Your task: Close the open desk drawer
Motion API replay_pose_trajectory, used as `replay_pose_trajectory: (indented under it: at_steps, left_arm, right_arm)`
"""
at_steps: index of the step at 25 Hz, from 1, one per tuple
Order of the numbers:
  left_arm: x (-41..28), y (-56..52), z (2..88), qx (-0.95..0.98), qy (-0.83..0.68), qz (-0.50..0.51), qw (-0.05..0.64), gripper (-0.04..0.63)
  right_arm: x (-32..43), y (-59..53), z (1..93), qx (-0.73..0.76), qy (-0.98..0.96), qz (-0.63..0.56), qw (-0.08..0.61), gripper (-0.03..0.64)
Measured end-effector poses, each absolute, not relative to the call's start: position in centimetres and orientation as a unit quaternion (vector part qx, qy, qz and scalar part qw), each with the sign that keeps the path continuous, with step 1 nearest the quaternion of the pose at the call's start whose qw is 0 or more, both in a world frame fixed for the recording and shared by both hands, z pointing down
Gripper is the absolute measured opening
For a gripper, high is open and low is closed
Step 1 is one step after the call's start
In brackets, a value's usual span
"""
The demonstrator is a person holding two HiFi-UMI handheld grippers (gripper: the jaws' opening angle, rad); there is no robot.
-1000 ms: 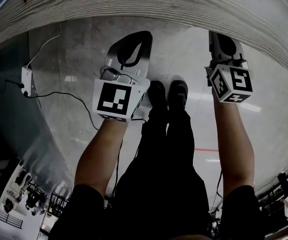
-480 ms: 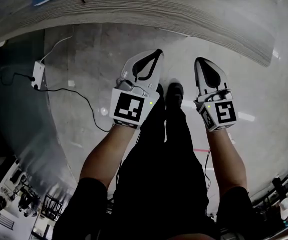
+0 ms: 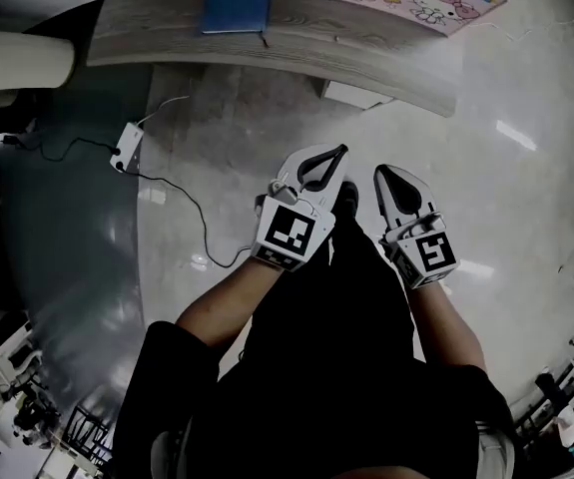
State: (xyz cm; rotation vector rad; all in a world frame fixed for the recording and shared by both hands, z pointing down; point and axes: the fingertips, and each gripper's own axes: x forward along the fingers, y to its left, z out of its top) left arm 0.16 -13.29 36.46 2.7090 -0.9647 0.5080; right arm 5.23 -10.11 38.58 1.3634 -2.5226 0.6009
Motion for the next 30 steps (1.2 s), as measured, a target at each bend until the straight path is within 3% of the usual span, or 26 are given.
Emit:
replay_pose_trajectory:
  at_steps: [6, 14, 22, 30]
  left_arm:
    - [-0.4, -9.1, 27.2, 0.930, -0.314, 0.186, 0.034, 0.006]
    - [-2.8, -5.9, 18.2, 0.927, -0.344, 0.145, 0.025, 0.006]
    - [-4.2, -4.9, 13.6, 0.916, -0.384, 0.116, 0.013, 0.006]
    - [-3.1, -4.8, 12.0, 0.918, -0.377, 0.119, -0.014, 0.006]
  right_arm:
    - [4.2, -6.9, 29.0, 0.452, -0.871, 0.178, 0.079, 0.014]
    - [3.7, -5.1, 18.8, 0.419, -0.896, 0.147, 0.027, 0.012]
    - [5.3, -4.7, 13.3, 0.427, -0.897, 0.117, -0.017, 0.012]
    - [4.8, -4.2, 11.7, 0.408, -0.909, 0.084, -0.004, 0.011]
